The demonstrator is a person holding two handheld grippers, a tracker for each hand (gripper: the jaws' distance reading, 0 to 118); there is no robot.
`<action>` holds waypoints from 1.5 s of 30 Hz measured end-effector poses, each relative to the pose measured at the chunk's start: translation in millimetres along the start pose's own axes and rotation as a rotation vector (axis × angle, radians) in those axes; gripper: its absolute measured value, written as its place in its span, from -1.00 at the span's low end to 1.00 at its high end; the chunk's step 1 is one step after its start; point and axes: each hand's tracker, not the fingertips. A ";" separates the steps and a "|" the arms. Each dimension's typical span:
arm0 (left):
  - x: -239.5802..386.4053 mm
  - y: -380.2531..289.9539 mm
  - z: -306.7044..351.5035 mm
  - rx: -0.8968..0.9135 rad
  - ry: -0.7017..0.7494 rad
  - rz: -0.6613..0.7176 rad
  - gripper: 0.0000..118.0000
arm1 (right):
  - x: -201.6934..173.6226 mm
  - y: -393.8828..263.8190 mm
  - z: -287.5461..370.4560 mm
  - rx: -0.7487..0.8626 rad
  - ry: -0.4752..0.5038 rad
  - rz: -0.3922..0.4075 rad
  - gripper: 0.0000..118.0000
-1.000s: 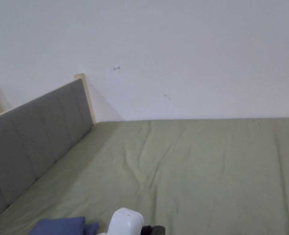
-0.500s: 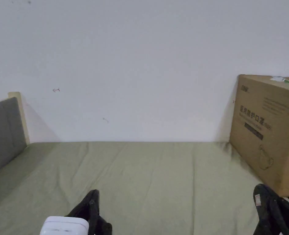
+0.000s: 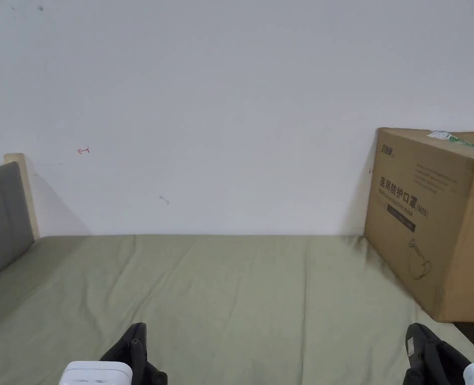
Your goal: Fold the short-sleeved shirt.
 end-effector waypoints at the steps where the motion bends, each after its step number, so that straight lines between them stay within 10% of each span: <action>1: -0.6 -0.7 0.5 -0.003 0.000 0.003 -0.98 | -0.3 2.0 0.2 0.001 -0.001 -0.002 -1.00; 5: -5.1 -2.0 4.6 0.008 -0.024 0.024 -0.81 | -2.1 4.1 -1.3 0.001 0.004 -0.007 -0.70; 9: -7.6 1.9 -3.0 -0.022 -0.068 0.053 1.00 | -6.9 1.5 -4.2 -0.004 0.001 0.031 0.61; 12: -8.5 2.7 -2.8 0.042 -0.050 0.036 1.00 | -10.2 0.1 -3.6 0.009 -0.006 0.059 1.00; 45: -12.8 3.6 -1.0 -0.002 -0.115 0.072 1.00 | -22.7 0.5 -11.6 -0.026 -0.007 0.104 1.00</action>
